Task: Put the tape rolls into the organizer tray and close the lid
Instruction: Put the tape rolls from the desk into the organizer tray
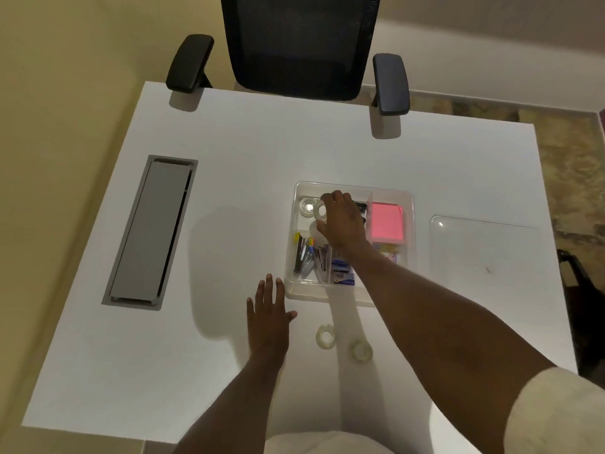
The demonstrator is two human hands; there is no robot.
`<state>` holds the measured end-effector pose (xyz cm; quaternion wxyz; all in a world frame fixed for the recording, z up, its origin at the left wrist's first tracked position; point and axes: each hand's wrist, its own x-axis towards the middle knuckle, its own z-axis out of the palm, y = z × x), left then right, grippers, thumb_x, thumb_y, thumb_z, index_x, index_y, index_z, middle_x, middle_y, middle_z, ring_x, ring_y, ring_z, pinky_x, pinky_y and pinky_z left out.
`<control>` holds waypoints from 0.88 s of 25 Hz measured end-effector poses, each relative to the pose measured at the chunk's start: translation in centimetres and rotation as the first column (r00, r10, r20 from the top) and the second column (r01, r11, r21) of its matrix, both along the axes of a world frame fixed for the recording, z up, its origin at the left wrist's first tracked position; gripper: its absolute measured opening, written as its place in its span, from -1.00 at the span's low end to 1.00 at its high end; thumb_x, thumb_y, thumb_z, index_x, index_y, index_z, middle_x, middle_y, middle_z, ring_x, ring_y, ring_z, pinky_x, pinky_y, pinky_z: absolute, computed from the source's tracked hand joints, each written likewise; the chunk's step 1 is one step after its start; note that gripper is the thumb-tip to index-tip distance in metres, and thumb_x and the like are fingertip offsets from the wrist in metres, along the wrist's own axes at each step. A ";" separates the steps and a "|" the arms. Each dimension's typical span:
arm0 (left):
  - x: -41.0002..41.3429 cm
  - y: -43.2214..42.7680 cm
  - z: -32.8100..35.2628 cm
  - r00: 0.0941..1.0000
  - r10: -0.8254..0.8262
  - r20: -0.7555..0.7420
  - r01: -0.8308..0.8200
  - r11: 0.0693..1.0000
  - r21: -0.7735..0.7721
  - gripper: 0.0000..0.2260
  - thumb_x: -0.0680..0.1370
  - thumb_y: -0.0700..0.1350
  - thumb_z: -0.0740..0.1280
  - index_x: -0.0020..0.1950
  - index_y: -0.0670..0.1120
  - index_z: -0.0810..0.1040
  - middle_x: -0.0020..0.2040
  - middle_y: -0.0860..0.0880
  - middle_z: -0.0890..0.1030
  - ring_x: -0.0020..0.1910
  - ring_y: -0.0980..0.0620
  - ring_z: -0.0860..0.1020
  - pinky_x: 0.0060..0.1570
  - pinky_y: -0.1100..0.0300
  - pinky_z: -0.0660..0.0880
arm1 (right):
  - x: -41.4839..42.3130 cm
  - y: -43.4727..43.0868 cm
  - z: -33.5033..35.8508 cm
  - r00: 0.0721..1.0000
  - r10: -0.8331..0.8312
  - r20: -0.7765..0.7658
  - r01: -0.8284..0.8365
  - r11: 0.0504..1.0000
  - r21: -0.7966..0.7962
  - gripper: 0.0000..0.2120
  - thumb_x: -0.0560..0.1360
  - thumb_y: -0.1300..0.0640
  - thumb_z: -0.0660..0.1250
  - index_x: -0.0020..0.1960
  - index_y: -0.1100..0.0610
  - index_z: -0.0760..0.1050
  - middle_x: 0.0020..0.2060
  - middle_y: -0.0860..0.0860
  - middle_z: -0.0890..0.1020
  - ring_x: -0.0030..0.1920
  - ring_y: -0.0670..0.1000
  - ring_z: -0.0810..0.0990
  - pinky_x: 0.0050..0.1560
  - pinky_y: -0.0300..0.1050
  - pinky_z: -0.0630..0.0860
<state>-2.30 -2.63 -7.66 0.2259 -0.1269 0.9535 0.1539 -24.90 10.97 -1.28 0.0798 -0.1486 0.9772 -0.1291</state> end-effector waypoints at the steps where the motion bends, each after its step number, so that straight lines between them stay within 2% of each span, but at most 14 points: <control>1: 0.0 0.0 -0.1 1.000 0.005 0.003 -0.005 1.000 0.000 -0.24 0.66 0.15 0.25 0.71 -0.03 -0.11 0.71 -0.07 -0.15 0.70 -0.10 -0.15 0.66 -0.16 0.00 | -0.9 -0.3 -0.2 0.999 0.032 -0.003 -0.031 0.996 0.089 -0.61 0.47 0.11 0.46 0.25 0.17 0.49 0.15 0.11 0.58 0.19 0.15 0.50 0.23 0.03 0.42; 4: 0.0 -0.1 -0.5 1.000 0.021 0.005 -0.021 1.000 0.006 -0.24 0.67 0.15 0.25 0.70 -0.02 -0.13 0.71 -0.07 -0.18 0.70 -0.09 -0.18 0.67 -0.15 -0.05 | -2.5 -1.1 -0.9 0.997 0.075 0.000 -0.072 0.958 0.278 -0.73 0.49 0.18 0.39 0.18 0.14 0.51 0.10 0.07 0.61 0.21 0.14 0.48 0.23 0.06 0.37; 8: -0.1 0.0 -0.8 0.999 0.022 0.027 -0.022 1.000 0.008 -0.23 0.67 0.17 0.22 0.70 -0.02 -0.16 0.70 -0.06 -0.23 0.69 -0.09 -0.21 0.67 -0.15 -0.09 | -3.2 -1.7 -1.6 0.995 0.099 -0.020 -0.087 0.937 0.339 -0.76 0.50 0.29 0.30 0.15 0.16 0.52 0.08 0.08 0.63 0.26 0.17 0.46 0.27 0.09 0.35; 15: -0.3 0.0 -0.2 0.999 0.014 0.051 -0.015 1.000 0.006 -0.24 0.68 0.17 0.20 0.70 -0.02 -0.19 0.70 -0.07 -0.25 0.69 -0.09 -0.23 0.67 -0.15 -0.10 | -2.0 -1.2 -0.8 0.994 0.104 -0.040 -0.087 0.947 0.310 -0.73 0.47 0.28 0.34 0.17 0.15 0.50 0.08 0.09 0.58 0.19 0.16 0.49 0.22 0.08 0.35; 18: -0.2 0.2 0.4 0.999 0.001 0.051 -0.001 1.000 -0.006 -0.25 0.68 0.17 0.19 0.70 -0.03 -0.18 0.70 -0.08 -0.23 0.69 -0.11 -0.20 0.67 -0.16 -0.06 | 0.5 -0.4 0.4 0.993 0.100 -0.059 -0.081 0.960 0.268 -0.69 0.42 0.29 0.35 0.15 0.15 0.51 0.03 0.08 0.59 0.11 0.15 0.51 0.15 0.07 0.37; 22: -0.5 0.0 1.3 0.998 -0.026 0.054 0.028 0.999 -0.029 -0.25 0.68 0.15 0.22 0.70 -0.06 -0.13 0.71 -0.11 -0.18 0.70 -0.13 -0.14 0.65 -0.17 0.03 | 5.8 1.0 1.1 0.988 0.136 -0.074 -0.117 0.968 0.222 -0.62 0.42 0.28 0.43 0.22 0.15 0.53 0.10 0.09 0.60 0.16 0.16 0.54 0.19 0.09 0.41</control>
